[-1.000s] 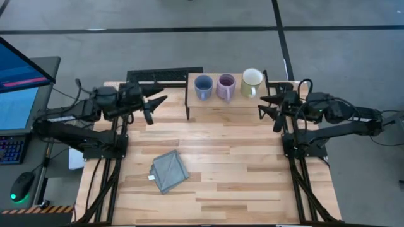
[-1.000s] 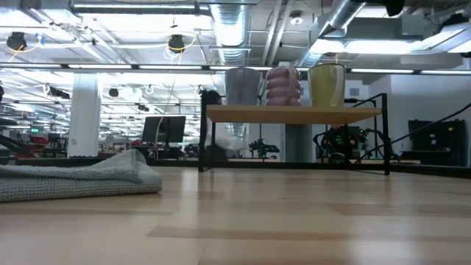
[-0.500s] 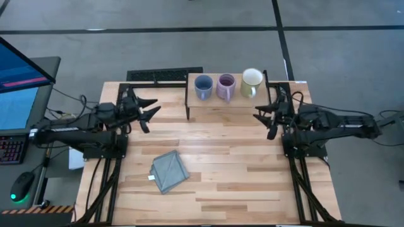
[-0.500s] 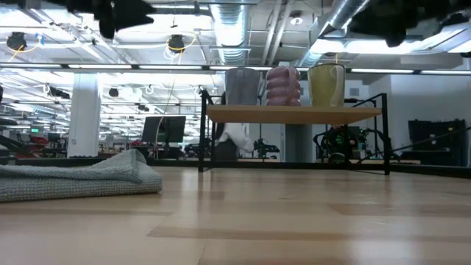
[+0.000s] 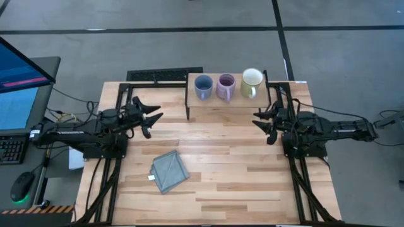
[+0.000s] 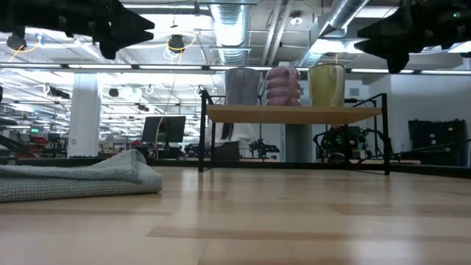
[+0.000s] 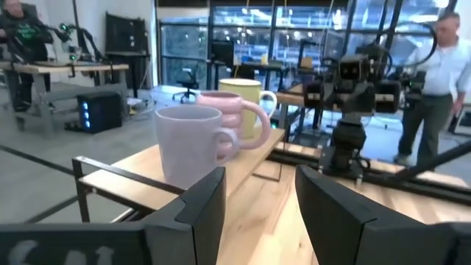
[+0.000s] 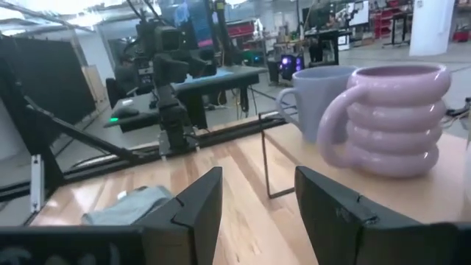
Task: Stack small to large cups/mugs on shelf
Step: Return to Home Position
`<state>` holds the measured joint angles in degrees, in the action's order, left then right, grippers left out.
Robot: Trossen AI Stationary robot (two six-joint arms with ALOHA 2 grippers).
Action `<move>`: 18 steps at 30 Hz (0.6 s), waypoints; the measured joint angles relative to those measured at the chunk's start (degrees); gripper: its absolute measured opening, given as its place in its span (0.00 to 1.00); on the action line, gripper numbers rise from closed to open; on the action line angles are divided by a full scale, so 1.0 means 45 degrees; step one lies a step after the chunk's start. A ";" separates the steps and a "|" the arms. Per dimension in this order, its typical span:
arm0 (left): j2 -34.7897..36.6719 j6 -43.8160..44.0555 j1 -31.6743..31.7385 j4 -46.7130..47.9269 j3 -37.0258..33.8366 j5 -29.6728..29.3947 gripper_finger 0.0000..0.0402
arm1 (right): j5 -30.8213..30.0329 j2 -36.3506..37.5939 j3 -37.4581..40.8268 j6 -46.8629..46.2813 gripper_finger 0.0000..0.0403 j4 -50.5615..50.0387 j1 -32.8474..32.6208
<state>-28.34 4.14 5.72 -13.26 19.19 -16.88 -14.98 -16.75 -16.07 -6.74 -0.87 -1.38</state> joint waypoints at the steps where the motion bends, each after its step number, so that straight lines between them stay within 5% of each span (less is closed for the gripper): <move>1: -0.0012 0.0003 0.0000 -0.0285 -0.0155 -0.0001 0.39 | -0.0004 0.0027 0.0090 -0.0146 0.48 0.0045 -0.0026; 18: 0.0503 -0.0841 -0.0005 0.1682 -0.0581 0.0892 0.39 | -0.0056 0.0327 0.2046 0.1186 0.48 0.0662 -0.0356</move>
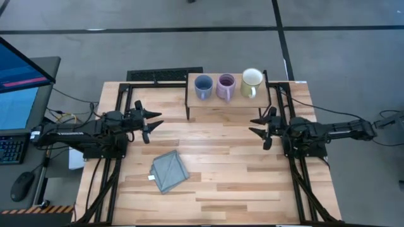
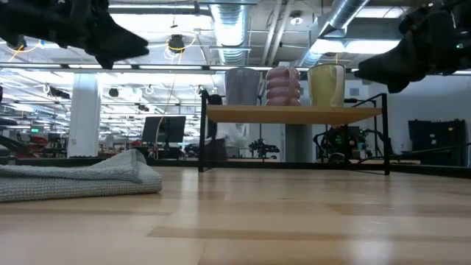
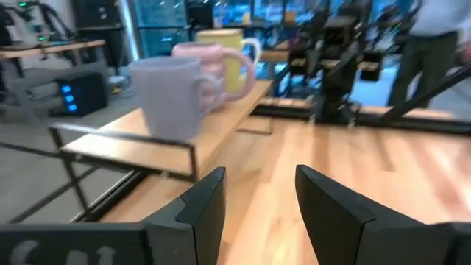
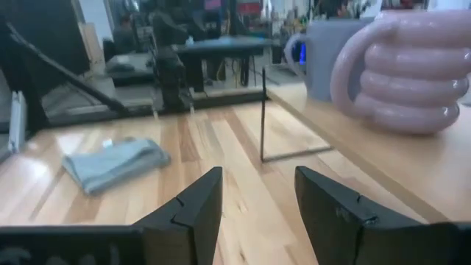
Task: Stack small to large cups/mugs on shelf
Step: Return to Home Position
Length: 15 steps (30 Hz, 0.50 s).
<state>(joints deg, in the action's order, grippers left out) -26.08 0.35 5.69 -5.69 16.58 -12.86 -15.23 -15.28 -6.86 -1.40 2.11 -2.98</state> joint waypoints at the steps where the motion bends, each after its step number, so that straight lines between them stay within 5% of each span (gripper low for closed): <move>1: 0.0162 0.0089 0.0000 -0.0015 0.0000 0.0182 0.39 | 0.0035 0.0055 0.0128 -0.0005 0.48 0.0345 0.0000; 8: 0.1808 0.0155 -0.0356 0.0980 0.0000 0.0975 0.39 | 0.0422 0.0512 0.0449 0.0160 0.48 0.0458 0.0000; 15: 0.3198 -0.0269 -0.0793 0.2468 0.0005 -0.1096 0.39 | -0.0183 0.0585 0.0449 0.1613 0.48 0.0680 0.0279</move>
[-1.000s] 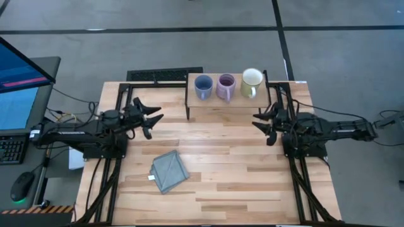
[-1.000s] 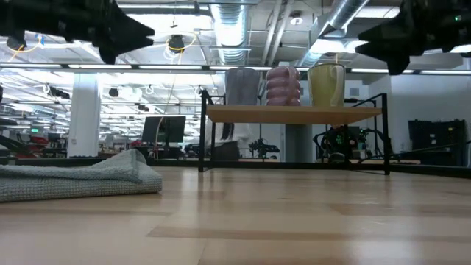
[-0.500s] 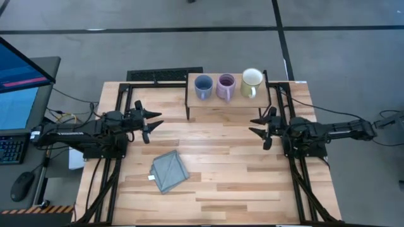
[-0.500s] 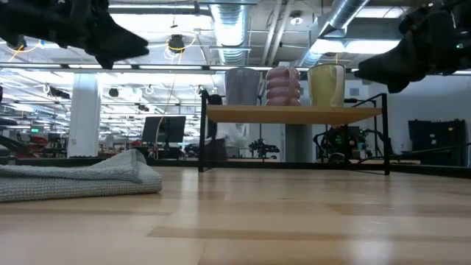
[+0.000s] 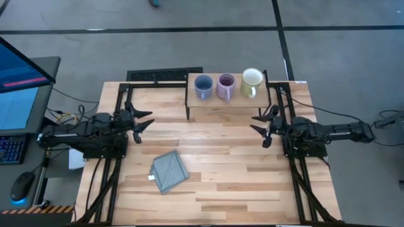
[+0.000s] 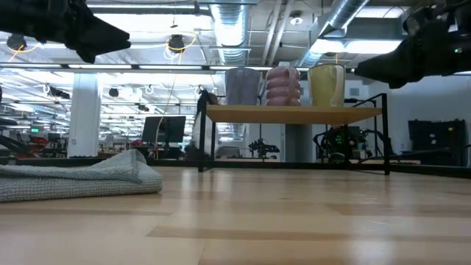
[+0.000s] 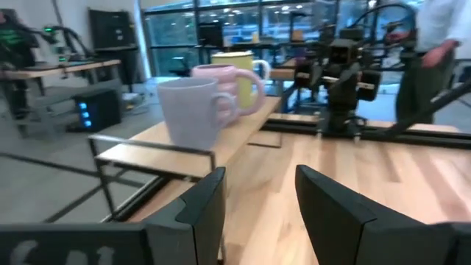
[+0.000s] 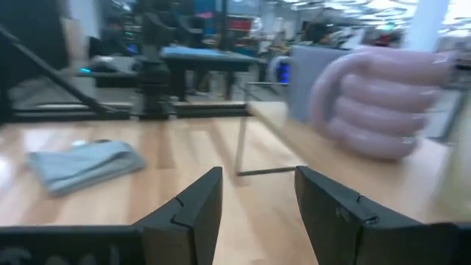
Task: Stack small to large cups/mugs on shelf
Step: Return to Home Position
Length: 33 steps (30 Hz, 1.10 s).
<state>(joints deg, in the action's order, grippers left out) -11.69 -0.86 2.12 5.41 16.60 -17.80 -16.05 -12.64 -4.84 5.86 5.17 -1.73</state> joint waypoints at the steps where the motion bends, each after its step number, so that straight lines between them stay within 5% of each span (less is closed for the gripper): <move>1: 0.0142 -0.0004 -0.0040 0.0170 0.0000 -0.0142 0.39 | -0.0222 -0.0005 0.0000 0.0139 0.48 0.0000 0.0123; 17: 0.0520 -0.0037 -0.0076 0.0990 0.0000 -0.2410 0.39 | -0.1440 0.0063 0.0986 0.0181 0.48 0.0567 0.3846; 33: 0.0515 -0.0189 -0.0076 0.1019 0.0000 -0.4488 0.39 | -0.1000 0.0087 0.0991 0.0998 0.48 0.1642 0.5205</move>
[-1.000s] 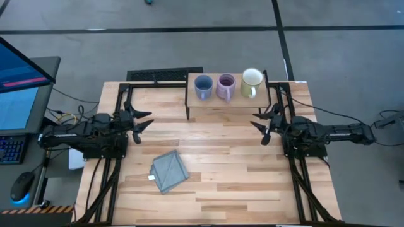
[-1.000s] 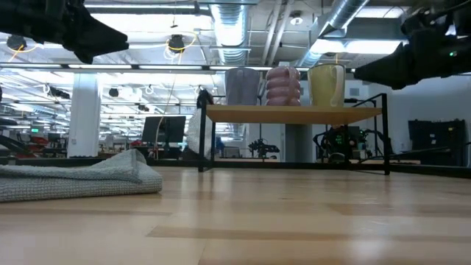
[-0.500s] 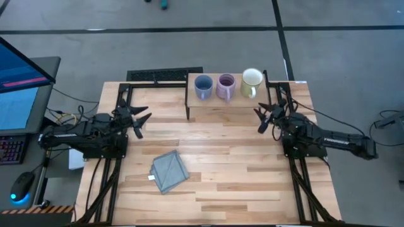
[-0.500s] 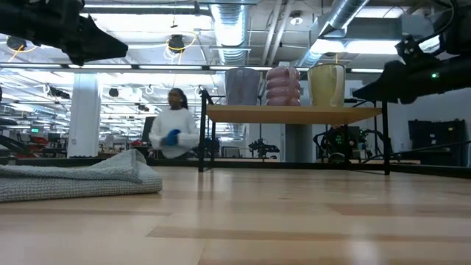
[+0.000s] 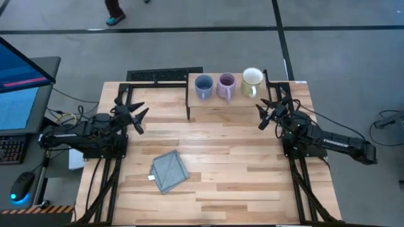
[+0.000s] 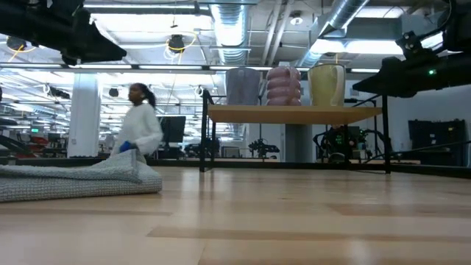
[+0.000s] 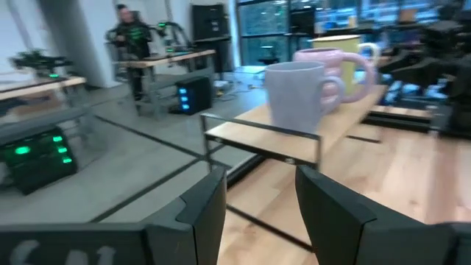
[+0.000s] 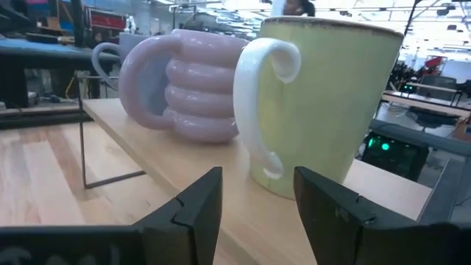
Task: Stack small to large cups/mugs on shelf
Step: Return to Home Position
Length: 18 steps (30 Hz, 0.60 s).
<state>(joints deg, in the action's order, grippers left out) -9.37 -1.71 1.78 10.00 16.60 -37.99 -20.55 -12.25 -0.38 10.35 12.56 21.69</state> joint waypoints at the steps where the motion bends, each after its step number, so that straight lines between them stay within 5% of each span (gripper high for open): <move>1: 0.0000 -0.0026 0.0000 0.0000 0.0000 -0.0255 0.39 | 0.0075 0.0000 0.0003 0.0008 0.48 0.0000 0.0088; 18: 0.0000 -0.0380 0.0039 -0.0088 0.0000 -0.2170 0.39 | 0.0358 0.0000 0.0005 0.0175 0.48 -0.0010 0.0282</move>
<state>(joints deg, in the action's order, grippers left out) -9.37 -3.42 1.96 9.60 16.60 -47.75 -18.94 -12.25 -0.36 11.14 12.51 22.96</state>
